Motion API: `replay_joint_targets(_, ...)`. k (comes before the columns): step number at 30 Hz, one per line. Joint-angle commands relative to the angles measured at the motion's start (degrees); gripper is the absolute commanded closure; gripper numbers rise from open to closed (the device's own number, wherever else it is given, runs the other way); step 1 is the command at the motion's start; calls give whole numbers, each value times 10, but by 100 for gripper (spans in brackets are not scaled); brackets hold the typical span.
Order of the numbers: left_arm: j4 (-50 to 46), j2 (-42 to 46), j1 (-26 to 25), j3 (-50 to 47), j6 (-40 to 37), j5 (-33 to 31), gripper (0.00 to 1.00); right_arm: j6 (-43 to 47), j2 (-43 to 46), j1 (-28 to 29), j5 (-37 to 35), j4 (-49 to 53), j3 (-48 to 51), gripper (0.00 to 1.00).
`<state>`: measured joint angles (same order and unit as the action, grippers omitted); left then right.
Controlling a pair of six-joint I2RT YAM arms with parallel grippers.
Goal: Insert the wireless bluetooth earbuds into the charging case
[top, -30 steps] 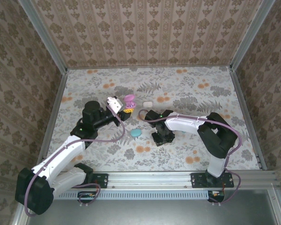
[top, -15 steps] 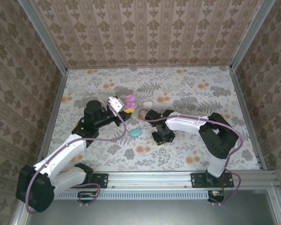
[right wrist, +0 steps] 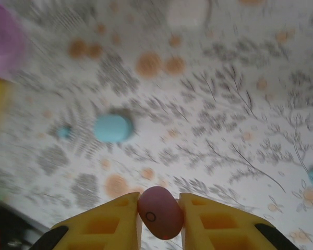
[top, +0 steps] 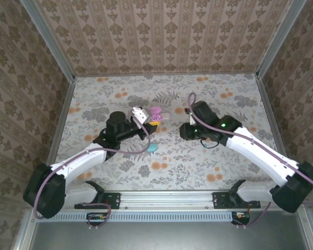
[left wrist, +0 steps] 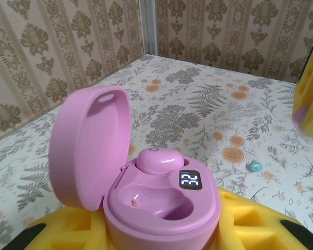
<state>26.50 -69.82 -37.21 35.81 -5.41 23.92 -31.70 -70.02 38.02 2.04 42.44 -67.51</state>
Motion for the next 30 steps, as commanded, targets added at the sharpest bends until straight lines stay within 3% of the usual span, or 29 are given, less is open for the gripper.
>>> replay_joint_targets(1,78,-25,-17,26,18,-2,67,-25,18,-1,33,-20,-41,74)
replay_joint_targets(13,107,-69,-49,62,26,36,67,-67,-13,-1,127,-133,-63,74)
replay_joint_targets(30,104,-72,-59,72,26,52,67,-58,-43,-1,98,-136,-76,74)
